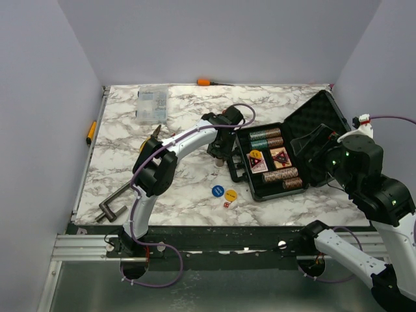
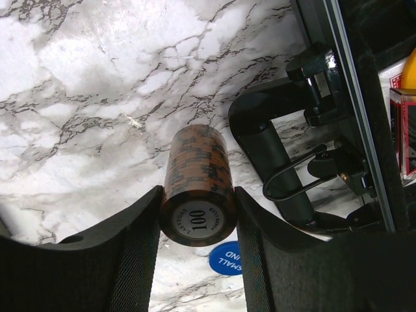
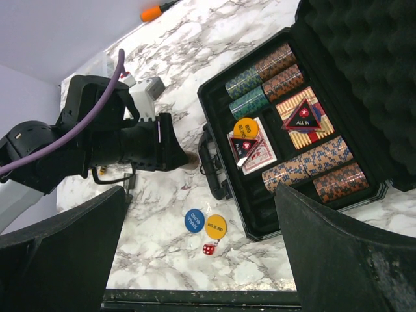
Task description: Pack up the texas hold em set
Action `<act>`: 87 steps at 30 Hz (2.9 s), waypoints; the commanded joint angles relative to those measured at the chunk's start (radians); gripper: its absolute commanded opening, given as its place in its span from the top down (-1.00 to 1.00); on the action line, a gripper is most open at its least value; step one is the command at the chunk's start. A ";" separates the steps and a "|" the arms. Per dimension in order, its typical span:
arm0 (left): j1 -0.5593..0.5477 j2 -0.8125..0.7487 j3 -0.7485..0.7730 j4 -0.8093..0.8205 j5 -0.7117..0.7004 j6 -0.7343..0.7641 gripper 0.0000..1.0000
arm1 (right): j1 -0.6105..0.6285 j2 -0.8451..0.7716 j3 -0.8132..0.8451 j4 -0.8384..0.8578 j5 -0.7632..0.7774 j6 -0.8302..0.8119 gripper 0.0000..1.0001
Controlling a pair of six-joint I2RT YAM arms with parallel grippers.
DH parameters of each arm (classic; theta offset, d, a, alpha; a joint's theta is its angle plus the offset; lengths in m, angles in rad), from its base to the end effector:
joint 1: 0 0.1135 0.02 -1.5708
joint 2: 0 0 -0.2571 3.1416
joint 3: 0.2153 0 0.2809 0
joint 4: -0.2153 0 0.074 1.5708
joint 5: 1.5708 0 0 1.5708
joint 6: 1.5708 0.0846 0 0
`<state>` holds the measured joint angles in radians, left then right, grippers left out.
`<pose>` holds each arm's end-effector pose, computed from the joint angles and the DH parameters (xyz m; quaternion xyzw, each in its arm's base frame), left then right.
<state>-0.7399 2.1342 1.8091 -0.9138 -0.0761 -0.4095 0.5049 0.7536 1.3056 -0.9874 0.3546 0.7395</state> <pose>0.3648 -0.3243 0.1504 0.1559 0.9732 -0.0582 0.1589 0.1663 0.0583 0.4198 0.1913 0.8131 0.1876 0.5167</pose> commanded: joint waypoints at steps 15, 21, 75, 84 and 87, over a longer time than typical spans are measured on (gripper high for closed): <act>0.003 -0.037 -0.038 0.002 0.022 -0.027 1.00 | 0.005 -0.004 0.032 -0.011 0.018 0.010 -1.00; 0.003 -0.113 -0.067 0.003 0.021 -0.039 1.00 | 0.006 0.011 0.065 -0.009 0.000 0.022 -1.00; -0.162 -0.977 -0.848 1.156 0.267 -0.250 1.00 | 0.006 0.134 -0.270 0.302 -0.438 1.003 -0.84; -0.210 -0.914 -0.829 1.209 0.239 -0.236 1.00 | 0.005 0.163 -0.274 0.332 -0.478 1.021 -0.62; -0.217 -0.898 -0.823 1.211 0.234 -0.232 1.00 | 0.005 0.153 -0.285 0.332 -0.484 1.030 -0.61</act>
<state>-0.9451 1.2285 0.9474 0.1841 0.1883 -0.6609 0.5049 0.9207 1.0203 -0.6792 -0.0959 1.7454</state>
